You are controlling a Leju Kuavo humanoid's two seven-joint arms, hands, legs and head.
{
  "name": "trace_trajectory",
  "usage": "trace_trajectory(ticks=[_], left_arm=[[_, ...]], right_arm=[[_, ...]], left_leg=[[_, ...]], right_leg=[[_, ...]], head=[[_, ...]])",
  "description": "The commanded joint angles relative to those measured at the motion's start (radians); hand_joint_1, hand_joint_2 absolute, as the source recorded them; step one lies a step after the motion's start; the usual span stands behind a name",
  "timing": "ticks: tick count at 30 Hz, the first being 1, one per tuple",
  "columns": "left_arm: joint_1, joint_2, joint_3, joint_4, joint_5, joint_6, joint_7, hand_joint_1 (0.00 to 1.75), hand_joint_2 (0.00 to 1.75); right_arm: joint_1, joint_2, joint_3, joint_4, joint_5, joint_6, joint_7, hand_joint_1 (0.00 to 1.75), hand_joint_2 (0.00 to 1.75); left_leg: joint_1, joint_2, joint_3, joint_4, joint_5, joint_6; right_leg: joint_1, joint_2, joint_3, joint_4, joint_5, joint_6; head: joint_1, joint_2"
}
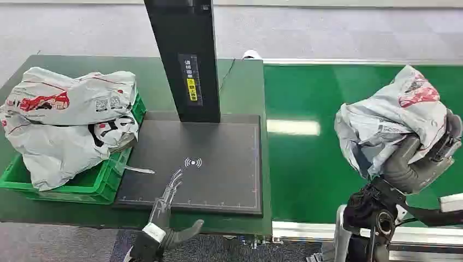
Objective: Moved the parcel from conveyor to table for the left to box.
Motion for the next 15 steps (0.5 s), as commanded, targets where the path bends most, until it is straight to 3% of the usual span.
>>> trace_trajectory(ticks=[1,4,5,8,10,11,13,15], left_arm=[[-0.037,0.014,-0.001,0.035,-0.009,-0.004,0.0,0.0,1.75],[-0.036,0.021,0.019,-0.001,-0.008,0.019,-0.008,0.0,1.75],[-0.031,0.022,0.029,-0.02,-0.006,0.022,-0.009,0.0,1.75],[-0.026,0.021,0.034,-0.03,-0.004,0.021,-0.007,0.0,1.75],[-0.015,0.022,0.063,-0.071,0.012,0.061,-0.031,0.0,1.75],[-0.009,0.03,0.073,-0.097,0.017,0.058,-0.026,0.0,1.75],[-0.006,0.045,0.087,-0.124,0.017,0.056,-0.025,0.0,1.75],[-0.011,0.047,0.098,-0.129,0.017,0.055,-0.024,0.0,1.75]], right_arm=[[-0.167,-0.043,0.16,0.324,0.061,0.061,0.05,1.75,1.75],[-0.228,-0.035,0.265,0.522,0.099,0.118,0.087,1.75,1.75],[-0.239,-0.023,0.282,0.568,0.111,0.099,0.055,1.75,1.75],[-0.246,-0.024,0.287,0.587,0.106,0.096,0.041,1.75,1.75],[-0.272,-0.032,0.387,0.698,0.155,0.178,0.131,1.75,1.75],[-0.292,-0.014,0.401,0.768,0.161,0.164,0.091,1.75,1.75],[-0.36,0.012,0.46,0.96,0.149,0.229,0.095,1.75,1.75],[-0.377,0.03,0.48,1.014,0.144,0.239,0.09,1.75,1.75]], left_leg=[[0.0,0.005,0.004,-0.002,0.0,0.0],[0.0,0.005,0.003,-0.001,0.0,0.0],[0.0,0.009,0.004,-0.002,0.0,0.0],[0.001,0.008,0.005,-0.002,0.0,0.0],[0.001,0.002,0.002,-0.001,0.001,0.0],[0.001,0.002,0.004,-0.002,0.001,0.0],[0.001,0.008,0.004,-0.002,-0.001,0.0],[0.001,0.016,0.006,-0.003,-0.001,-0.001]], right_leg=[[0.0,0.005,0.001,-0.002,0.001,-0.001],[0.0,0.005,0.0,-0.001,0.001,-0.001],[0.001,0.008,0.001,-0.002,0.002,-0.001],[0.001,0.008,0.002,-0.002,0.002,-0.001],[0.001,0.002,0.001,0.0,0.0,-0.001],[0.001,0.002,0.003,-0.001,0.0,-0.001],[0.001,0.008,0.002,-0.001,0.001,-0.001],[0.001,0.016,0.002,-0.001,0.003,-0.001]], head=[[0.0,0.0],[0.0,0.0],[0.0,0.0],[0.0,0.0],[0.0,0.0],[0.0,0.0],[0.001,0.0],[0.0,0.0]])
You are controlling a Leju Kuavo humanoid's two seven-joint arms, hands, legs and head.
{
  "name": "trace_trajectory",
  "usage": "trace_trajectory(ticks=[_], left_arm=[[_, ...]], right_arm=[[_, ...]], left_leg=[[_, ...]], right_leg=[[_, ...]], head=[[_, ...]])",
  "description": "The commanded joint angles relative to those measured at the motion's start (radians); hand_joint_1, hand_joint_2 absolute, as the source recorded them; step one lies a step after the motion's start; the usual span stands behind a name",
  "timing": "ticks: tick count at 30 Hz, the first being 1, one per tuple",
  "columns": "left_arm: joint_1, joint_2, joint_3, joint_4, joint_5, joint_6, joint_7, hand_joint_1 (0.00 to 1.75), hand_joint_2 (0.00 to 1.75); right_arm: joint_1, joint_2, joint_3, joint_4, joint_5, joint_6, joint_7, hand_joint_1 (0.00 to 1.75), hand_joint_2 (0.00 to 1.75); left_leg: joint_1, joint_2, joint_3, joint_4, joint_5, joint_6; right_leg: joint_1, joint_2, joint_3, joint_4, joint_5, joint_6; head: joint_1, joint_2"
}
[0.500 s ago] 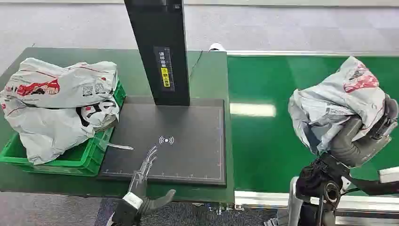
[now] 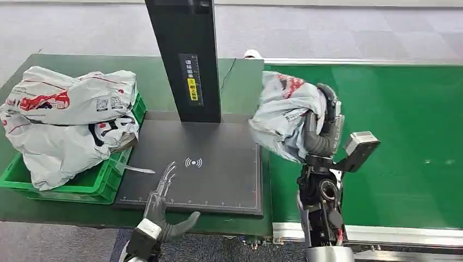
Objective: Moved the parcel from conveyor to table for the left to box.
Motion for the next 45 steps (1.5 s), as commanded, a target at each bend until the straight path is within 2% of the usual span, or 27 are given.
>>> trace_trajectory(ticks=[1,2,5,10,14,17,20,21,22,25,29,32,35,38,45], left_arm=[[0.005,0.047,0.077,-0.079,0.008,0.007,-0.001,0.0,1.75],[0.005,0.047,0.077,-0.079,0.008,0.007,-0.001,0.0,1.75],[0.005,0.044,0.074,-0.077,0.006,0.008,0.0,0.0,1.75],[0.005,0.044,0.074,-0.077,0.006,0.008,0.0,0.0,1.75],[-0.003,0.048,0.087,-0.087,0.003,0.031,-0.005,0.0,1.75],[-0.012,0.047,0.094,-0.098,0.005,0.034,-0.003,0.0,1.75],[-0.028,0.042,0.091,-0.078,0.004,0.03,-0.001,0.0,1.75],[-0.031,0.042,0.09,-0.071,0.004,0.028,0.0,0.0,1.75],[-0.034,0.042,0.091,-0.065,0.004,0.028,0.001,0.0,1.75],[-0.044,0.044,0.094,-0.043,0.004,0.027,0.001,0.0,1.75],[-0.023,0.047,0.104,-0.052,0.011,0.026,-0.005,0.0,1.75],[0.012,0.052,0.122,-0.076,0.015,0.023,-0.011,0.0,1.75],[0.032,0.04,0.143,-0.1,0.002,0.001,-0.017,0.0,1.75],[0.038,0.031,0.147,-0.111,-0.008,-0.013,-0.012,0.0,1.75],[0.037,0.028,0.137,-0.119,-0.031,-0.033,0.008,0.0,1.75]], right_arm=[[-0.19,0.039,0.217,0.545,-0.003,0.089,0.003,1.75,1.75],[-0.19,0.039,0.217,0.545,-0.003,0.089,0.003,1.75,1.75],[-0.193,0.036,0.216,0.544,-0.005,0.092,0.002,1.75,1.75],[-0.193,0.036,0.216,0.544,-0.005,0.092,0.002,1.75,1.75],[-0.196,0.064,0.262,0.592,-0.007,0.168,0.066,1.75,1.75],[-0.201,0.086,0.326,0.645,0.037,0.157,0.087,1.75,1.75],[-0.218,0.072,0.336,0.697,0.036,0.135,0.127,1.75,1.75],[-0.222,0.061,0.331,0.703,0.03,0.13,0.13,0.07,1.75],[-0.222,0.051,0.321,0.704,0.021,0.13,0.126,0.0,1.75],[-0.213,0.019,0.285,0.675,-0.019,0.161,0.076,0.0,1.75],[-0.153,-0.039,0.171,0.597,-0.169,0.348,0.031,0.0,1.75],[-0.05,-0.076,0.118,0.494,-0.24,0.464,-0.014,0.0,1.75],[0.081,-0.067,0.067,0.335,-0.282,0.559,0.012,0.0,1.75],[0.166,-0.048,0.045,0.271,-0.288,0.587,0.028,0.0,1.75],[0.295,-0.015,-0.074,0.158,-0.383,0.674,0.043,0.0,1.75]], left_leg=[[0.0,0.014,0.008,-0.003,-0.001,0.0],[0.0,0.006,0.004,-0.001,-0.001,-0.001],[0.0,0.001,0.004,-0.001,0.0,0.0],[-0.001,0.0,0.002,-0.001,0.0,0.0],[0.0,-0.001,0.003,-0.002,0.0,0.0],[0.0,0.001,0.004,-0.002,0.0,0.0],[0.0,0.0,0.004,-0.001,0.0,0.0],[0.001,-0.001,0.002,-0.001,0.0,0.0],[0.001,-0.002,0.003,-0.001,0.001,0.0],[0.001,-0.004,0.003,-0.001,0.001,0.001],[0.0,-0.004,0.003,-0.001,0.001,0.001],[0.0,-0.006,0.005,-0.002,0.001,0.0],[0.0,-0.005,0.005,-0.002,0.0,0.0],[0.0,-0.004,0.005,-0.002,-0.002,0.0],[0.0,-0.004,0.004,-0.002,-0.002,0.0]], right_leg=[[0.0,0.013,0.002,-0.002,0.002,-0.001],[0.0,0.006,0.001,-0.001,0.001,-0.001],[0.0,0.001,0.001,-0.001,0.0,-0.001],[0.0,0.001,0.001,-0.001,0.0,0.0],[0.0,0.0,0.002,-0.002,0.0,-0.001],[0.0,0.002,0.002,-0.002,0.0,-0.001],[0.0,0.0,0.001,-0.001,0.0,-0.001],[0.001,-0.001,0.0,-0.001,0.0,0.0],[0.001,-0.002,0.002,-0.002,0.0,-0.001],[0.001,-0.003,0.003,-0.002,0.0,0.0],[0.0,-0.004,0.003,-0.002,0.0,0.0],[0.0,-0.005,0.005,-0.004,-0.001,0.0],[0.0,-0.005,0.005,-0.004,-0.001,0.0],[0.0,-0.003,0.005,-0.003,-0.002,0.0],[0.0,-0.004,0.003,-0.003,-0.003,-0.001]], head=[[0.0,0.0],[0.0,0.0],[0.0,0.0],[0.0,0.0],[0.0,0.0],[0.0,0.0],[-0.001,0.0],[0.0,0.0],[-0.001,0.0],[0.0,0.0],[0.0,0.0],[0.0,0.0],[0.0,0.0],[0.0,0.0],[0.0,0.0]])
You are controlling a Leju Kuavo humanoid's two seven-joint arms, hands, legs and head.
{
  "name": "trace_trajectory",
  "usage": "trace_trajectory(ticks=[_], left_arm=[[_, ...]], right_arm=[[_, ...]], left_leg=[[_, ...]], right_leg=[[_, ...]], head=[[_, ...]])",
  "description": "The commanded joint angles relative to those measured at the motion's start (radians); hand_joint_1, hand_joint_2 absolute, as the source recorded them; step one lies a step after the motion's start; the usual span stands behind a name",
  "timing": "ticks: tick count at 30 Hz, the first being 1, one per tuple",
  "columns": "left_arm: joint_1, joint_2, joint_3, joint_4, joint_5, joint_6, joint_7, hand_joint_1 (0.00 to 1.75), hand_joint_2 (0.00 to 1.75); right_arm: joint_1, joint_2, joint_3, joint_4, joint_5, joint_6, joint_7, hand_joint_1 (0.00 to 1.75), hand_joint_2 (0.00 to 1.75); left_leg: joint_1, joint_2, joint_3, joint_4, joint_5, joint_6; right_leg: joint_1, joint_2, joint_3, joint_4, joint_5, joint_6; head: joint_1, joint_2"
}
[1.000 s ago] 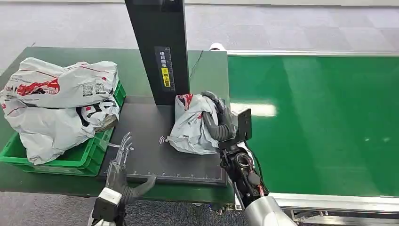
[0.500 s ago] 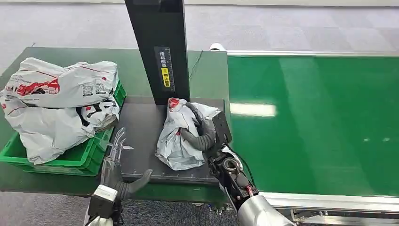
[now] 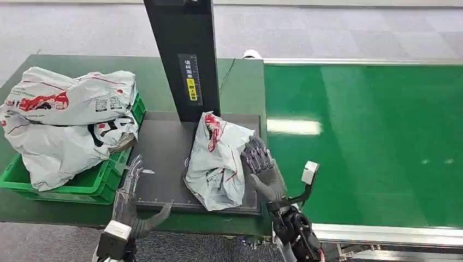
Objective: Moved the parcel from conveyor to table for the left to box.
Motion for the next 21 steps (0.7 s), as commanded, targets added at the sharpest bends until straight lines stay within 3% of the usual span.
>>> trace_trajectory(ticks=[1,13,17,21], left_arm=[[0.006,-0.002,0.013,-0.003,-0.025,-0.023,0.026,0.0,1.75],[-0.007,0.003,-0.012,0.008,-0.052,-0.031,0.038,0.0,1.75],[-0.13,0.014,-0.121,0.064,-0.155,0.001,0.077,0.0,1.75],[-0.395,0.036,-0.201,0.276,-0.186,0.049,0.138,0.0,1.75]], right_arm=[[0.163,0.022,-0.176,-0.184,-0.083,0.06,0.028,0.0,1.75],[0.168,0.032,-0.207,-0.208,-0.093,0.062,0.05,0.0,1.75],[0.171,0.05,-0.251,-0.235,-0.093,0.064,0.069,0.0,1.75],[0.126,0.049,-0.25,-0.166,-0.1,0.072,0.072,0.0,1.75]], left_leg=[[0.0,-0.001,0.001,-0.001,0.0,0.0],[0.0,0.0,0.002,-0.001,0.0,0.0],[-0.001,-0.003,0.0,0.0,0.001,0.0],[-0.001,-0.007,0.0,-0.001,0.003,0.0]], right_leg=[[0.0,-0.001,0.002,-0.001,0.0,0.0],[0.0,0.0,0.002,-0.001,0.0,0.0],[0.0,-0.003,0.0,0.0,0.0,0.0],[0.0,-0.008,0.002,-0.001,0.0,0.0]], head=[[0.0,0.0],[0.0,0.0],[0.0,0.0],[0.0,0.0]])
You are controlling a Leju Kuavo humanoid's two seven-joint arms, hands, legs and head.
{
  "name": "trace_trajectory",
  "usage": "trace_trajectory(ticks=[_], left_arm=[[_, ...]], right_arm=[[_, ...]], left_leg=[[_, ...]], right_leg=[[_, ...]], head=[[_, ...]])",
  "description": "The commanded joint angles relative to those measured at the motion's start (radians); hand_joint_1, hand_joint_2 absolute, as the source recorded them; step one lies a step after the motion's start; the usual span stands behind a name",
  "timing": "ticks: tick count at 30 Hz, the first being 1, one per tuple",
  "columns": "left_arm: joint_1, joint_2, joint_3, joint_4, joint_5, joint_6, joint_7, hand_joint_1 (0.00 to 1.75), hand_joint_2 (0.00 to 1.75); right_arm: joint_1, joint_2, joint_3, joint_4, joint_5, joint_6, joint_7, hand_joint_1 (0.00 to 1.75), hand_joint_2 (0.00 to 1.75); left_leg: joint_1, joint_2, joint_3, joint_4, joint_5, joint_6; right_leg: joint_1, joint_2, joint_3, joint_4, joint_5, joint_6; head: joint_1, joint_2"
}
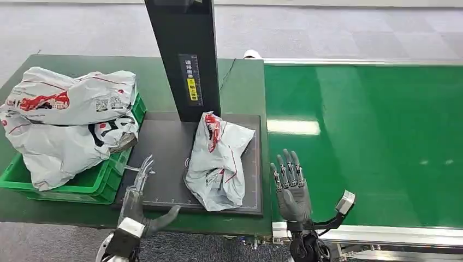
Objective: Moved the parcel from conveyor to table for the left to box.
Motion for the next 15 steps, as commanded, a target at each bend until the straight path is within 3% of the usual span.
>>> trace_trajectory(ticks=[1,7,15], left_arm=[[-0.457,0.047,-0.17,0.375,-0.045,0.064,0.097,0.0,1.75],[-0.843,0.019,-0.228,0.804,-0.081,0.07,0.172,0.0,1.75],[-0.975,-0.037,-0.35,1.059,-0.198,0.103,0.236,0.0,1.75]], right_arm=[[-0.067,0.016,-0.06,0.079,-0.004,0.008,0.006,0.0,1.75],[-0.124,0.012,-0.036,0.148,0.008,0.019,-0.013,0.0,1.75],[-0.131,0.013,-0.045,0.136,0.008,0.014,-0.003,0.0,1.75]], left_leg=[[0.0,-0.008,-0.001,-0.001,0.003,0.001],[0.0,-0.007,-0.001,0.0,0.006,0.0],[0.0,-0.003,0.001,0.0,0.006,0.001]], right_leg=[[0.0,-0.008,0.002,-0.001,0.001,0.0],[0.0,-0.007,0.001,0.0,0.005,0.0],[0.0,-0.003,0.003,-0.001,0.006,0.0]], head=[[0.0,0.0],[0.0,0.0],[0.0,0.0]])
